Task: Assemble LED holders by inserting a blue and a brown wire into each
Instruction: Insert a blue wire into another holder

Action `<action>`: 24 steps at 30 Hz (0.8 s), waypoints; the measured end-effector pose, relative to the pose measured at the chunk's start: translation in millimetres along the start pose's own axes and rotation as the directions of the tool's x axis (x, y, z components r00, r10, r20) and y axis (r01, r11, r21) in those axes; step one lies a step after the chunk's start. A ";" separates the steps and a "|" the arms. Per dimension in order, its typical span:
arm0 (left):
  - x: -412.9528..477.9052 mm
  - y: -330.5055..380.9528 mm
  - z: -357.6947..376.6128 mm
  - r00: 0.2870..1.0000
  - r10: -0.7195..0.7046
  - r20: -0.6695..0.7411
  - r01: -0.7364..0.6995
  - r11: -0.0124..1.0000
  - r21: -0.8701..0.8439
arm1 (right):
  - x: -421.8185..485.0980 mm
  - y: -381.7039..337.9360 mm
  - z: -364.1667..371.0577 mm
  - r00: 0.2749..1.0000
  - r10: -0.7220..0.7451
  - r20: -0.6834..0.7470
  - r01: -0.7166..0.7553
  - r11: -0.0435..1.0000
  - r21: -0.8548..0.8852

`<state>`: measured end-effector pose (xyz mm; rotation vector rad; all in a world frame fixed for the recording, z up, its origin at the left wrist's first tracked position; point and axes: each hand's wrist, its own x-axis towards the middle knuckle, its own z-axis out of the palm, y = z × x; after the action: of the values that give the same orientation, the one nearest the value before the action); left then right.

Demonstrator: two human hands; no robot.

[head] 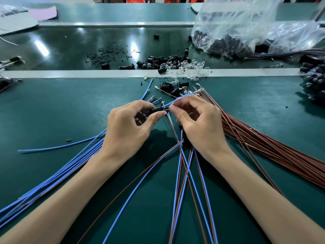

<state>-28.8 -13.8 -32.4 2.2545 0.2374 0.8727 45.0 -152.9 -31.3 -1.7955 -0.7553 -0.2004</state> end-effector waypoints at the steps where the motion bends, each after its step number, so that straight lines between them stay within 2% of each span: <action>1: 0.1 1.0 0.4 1.000 0.029 0.009 -0.029 1.000 0.005 | -0.2 -0.1 0.5 1.000 -0.011 0.010 0.011 1.000 0.003; 4: -0.2 3.2 0.8 0.994 0.101 0.049 -0.100 0.995 -0.008 | -1.4 -0.8 0.8 0.999 -0.028 0.029 0.027 0.999 0.038; 8: -1.4 0.5 1.3 0.984 0.162 0.071 -0.163 0.987 0.005 | -0.4 -1.3 0.6 0.991 0.122 0.046 -0.129 0.966 0.224; 10: -1.7 0.0 1.2 0.983 0.165 0.077 -0.166 0.986 0.007 | 0.5 -0.7 -0.1 0.989 0.147 0.022 -0.148 0.958 0.244; 15: -2.3 0.2 1.1 0.975 0.187 0.122 -0.187 0.982 -0.011 | -3.3 -2.7 0.9 0.994 0.063 0.087 -0.072 0.991 0.109; 17: -1.4 -0.4 1.4 0.975 0.181 0.126 -0.183 0.983 0.002 | -4.7 -5.5 0.4 0.997 0.038 0.068 -0.043 0.996 0.078; 19: 0.1 -2.7 1.0 0.983 0.153 0.104 -0.157 0.987 0.030 | -5.9 -9.6 -0.8 1.000 0.014 0.008 -0.014 1.000 0.017; 22: 2.3 -7.8 -0.1 0.998 0.049 0.041 -0.051 0.997 0.053 | 4.6 -13.7 -6.3 0.982 0.042 -0.182 -0.055 0.996 -0.068; 24: 3.0 -10.9 0.6 1.000 -0.017 0.012 0.017 0.998 0.058 | 25.9 -11.7 -11.1 0.965 0.019 -0.262 -0.075 0.976 -0.207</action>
<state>-25.3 -4.9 -38.4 2.3070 0.2788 0.8523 61.0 -150.7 -5.4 -1.9414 -0.5186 -0.4915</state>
